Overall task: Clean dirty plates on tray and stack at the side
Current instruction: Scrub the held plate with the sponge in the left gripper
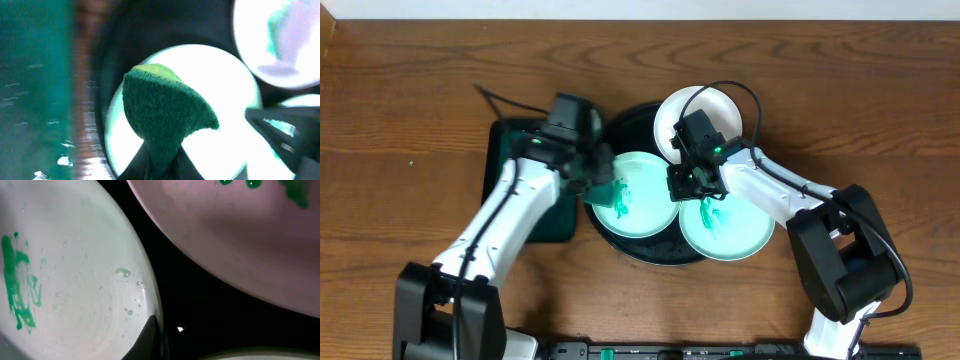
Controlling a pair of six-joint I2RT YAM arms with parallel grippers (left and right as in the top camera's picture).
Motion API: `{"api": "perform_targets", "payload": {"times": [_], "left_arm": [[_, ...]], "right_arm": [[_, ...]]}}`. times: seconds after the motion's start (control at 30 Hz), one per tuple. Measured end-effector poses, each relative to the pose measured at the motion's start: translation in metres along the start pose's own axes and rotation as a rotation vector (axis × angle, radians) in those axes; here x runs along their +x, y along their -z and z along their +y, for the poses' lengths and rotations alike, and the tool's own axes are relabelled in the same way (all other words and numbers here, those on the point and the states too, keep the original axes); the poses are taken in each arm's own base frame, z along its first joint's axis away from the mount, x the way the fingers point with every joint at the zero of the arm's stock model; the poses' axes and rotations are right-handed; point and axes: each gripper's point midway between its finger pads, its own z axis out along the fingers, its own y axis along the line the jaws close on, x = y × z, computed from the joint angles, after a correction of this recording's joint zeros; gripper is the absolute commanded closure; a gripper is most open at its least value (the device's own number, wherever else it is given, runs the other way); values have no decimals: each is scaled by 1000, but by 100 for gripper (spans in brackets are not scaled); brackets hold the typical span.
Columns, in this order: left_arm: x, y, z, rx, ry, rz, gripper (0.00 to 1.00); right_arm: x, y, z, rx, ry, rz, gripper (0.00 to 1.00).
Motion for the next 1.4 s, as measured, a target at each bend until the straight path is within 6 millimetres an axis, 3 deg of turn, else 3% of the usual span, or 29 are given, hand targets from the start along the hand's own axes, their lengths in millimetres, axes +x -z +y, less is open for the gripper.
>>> {"api": "perform_targets", "payload": {"times": [0.17, 0.43, 0.77, 0.93, 1.07, 1.2, 1.4], "left_arm": [[2, -19, -29, 43, -21, 1, 93], [29, -92, -23, 2, 36, 150, 93], [28, -92, -17, -82, 26, 155, 93], [25, -79, 23, -319, 38, 108, 93], [24, -73, 33, -392, 32, 82, 93], [25, -74, 31, -382, 16, 91, 93], [33, -83, 3, -212, -72, 156, 93]], "right_arm": [[0, 0, 0, 0, 0, 0, 99], [0, 0, 0, 0, 0, 0, 99], [0, 0, 0, 0, 0, 0, 99], [0, 0, 0, 0, 0, 0, 99], [0, 0, 0, 0, 0, 0, 99], [0, 0, 0, 0, 0, 0, 99], [0, 0, 0, 0, 0, 1, 99]]}}
